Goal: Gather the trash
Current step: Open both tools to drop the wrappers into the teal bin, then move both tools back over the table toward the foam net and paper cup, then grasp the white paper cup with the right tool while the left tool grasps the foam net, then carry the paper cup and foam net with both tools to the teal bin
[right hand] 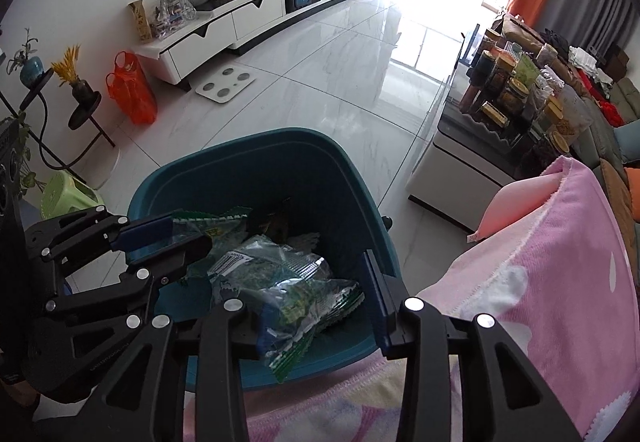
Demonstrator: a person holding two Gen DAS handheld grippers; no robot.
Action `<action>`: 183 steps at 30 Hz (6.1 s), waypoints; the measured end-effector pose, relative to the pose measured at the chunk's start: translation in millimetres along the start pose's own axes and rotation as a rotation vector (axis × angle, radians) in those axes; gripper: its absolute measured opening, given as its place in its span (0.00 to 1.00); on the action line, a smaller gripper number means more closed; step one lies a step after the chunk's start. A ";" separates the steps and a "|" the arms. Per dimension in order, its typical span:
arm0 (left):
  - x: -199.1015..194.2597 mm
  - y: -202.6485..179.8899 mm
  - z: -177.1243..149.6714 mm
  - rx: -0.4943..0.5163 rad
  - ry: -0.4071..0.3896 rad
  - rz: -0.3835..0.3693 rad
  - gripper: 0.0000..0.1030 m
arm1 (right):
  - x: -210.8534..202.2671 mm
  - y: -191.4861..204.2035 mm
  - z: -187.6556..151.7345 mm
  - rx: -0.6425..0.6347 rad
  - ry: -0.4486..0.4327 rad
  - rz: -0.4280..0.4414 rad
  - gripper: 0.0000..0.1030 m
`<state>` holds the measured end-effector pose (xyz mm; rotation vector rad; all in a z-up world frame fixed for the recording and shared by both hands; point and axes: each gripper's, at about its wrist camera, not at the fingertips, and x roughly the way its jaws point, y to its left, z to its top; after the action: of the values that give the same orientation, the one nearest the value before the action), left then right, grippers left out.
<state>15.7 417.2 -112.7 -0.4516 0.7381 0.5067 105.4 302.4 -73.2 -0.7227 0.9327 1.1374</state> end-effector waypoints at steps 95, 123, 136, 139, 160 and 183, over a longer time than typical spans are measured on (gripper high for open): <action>-56.5 -330.9 -46.2 0.428 -0.097 -0.413 0.94 | -165.7 -279.0 -349.3 1.003 -0.344 -0.295 0.93; -20.4 -395.4 -11.4 0.543 -0.113 -0.449 0.94 | -176.9 -304.5 -347.7 1.025 -0.393 -0.300 0.72; 53.5 -491.3 16.9 0.726 0.028 -0.438 0.94 | -194.6 -304.7 -373.1 1.060 -0.449 -0.285 0.72; 78.3 -507.4 21.1 0.759 0.090 -0.419 0.94 | -197.0 -304.2 -377.7 1.067 -0.464 -0.272 0.72; 74.5 -492.9 21.2 0.681 0.098 -0.498 0.23 | -215.8 -284.5 -371.2 1.029 -0.504 -0.272 0.72; -107.7 -278.5 -5.2 0.404 -0.158 -0.397 0.23 | -248.4 -159.6 -297.4 0.736 -0.579 -0.212 0.72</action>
<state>106.2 165.4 19.9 -0.1685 0.5607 0.0147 152.4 -103.7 19.2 0.1136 0.6764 0.6715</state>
